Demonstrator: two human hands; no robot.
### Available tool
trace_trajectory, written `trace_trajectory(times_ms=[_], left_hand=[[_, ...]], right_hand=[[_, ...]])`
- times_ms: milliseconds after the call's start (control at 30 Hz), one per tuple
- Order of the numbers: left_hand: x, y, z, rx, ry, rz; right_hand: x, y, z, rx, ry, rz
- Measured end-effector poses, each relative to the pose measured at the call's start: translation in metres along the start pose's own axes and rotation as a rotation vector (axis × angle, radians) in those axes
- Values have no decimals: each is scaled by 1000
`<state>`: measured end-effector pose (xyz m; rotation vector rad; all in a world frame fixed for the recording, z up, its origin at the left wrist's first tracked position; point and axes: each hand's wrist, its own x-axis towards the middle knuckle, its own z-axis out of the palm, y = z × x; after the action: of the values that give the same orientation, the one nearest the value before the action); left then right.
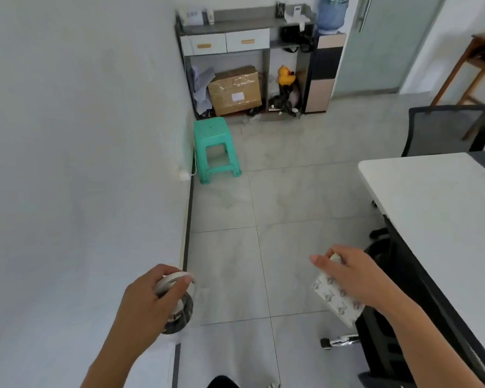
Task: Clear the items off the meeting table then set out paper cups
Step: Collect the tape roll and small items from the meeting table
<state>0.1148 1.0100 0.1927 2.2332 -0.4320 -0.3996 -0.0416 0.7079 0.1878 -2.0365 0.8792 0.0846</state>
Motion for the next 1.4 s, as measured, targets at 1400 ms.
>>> trace_trajectory(times_ms=[1400], left_hand=[[1050,280,158,-41,42,-115]], right_hand=[[1058,-238,-352,-245,-46,-62]])
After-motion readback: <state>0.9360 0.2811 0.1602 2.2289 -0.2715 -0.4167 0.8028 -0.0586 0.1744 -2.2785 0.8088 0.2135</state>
